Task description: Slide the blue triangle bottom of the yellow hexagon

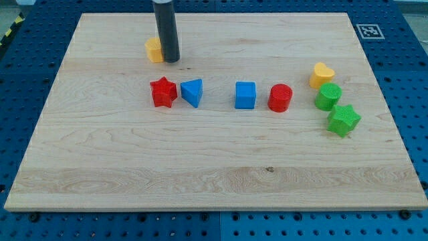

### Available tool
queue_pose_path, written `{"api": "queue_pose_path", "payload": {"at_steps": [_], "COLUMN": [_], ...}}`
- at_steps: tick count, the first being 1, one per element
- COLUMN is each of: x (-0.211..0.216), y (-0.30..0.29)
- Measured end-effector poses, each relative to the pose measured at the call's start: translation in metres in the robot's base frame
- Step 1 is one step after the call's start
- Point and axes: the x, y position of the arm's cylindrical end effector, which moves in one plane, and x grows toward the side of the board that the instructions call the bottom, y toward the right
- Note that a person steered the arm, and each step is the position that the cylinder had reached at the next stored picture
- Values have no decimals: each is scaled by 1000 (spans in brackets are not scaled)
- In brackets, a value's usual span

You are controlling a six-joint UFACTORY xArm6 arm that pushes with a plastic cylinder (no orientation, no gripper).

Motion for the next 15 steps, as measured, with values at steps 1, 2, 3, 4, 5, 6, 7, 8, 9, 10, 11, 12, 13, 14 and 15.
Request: {"api": "queue_pose_path", "payload": {"at_steps": [1,2,3,4,5,6,7,8,9,10,11,12,13,14,15], "x": [46,80,92,92,92,94,121,163,182,178,156,131,111,98,82], "y": [18,36,39,22,-6,-7,-7,22,67,82,80,72,59,44,43]}}
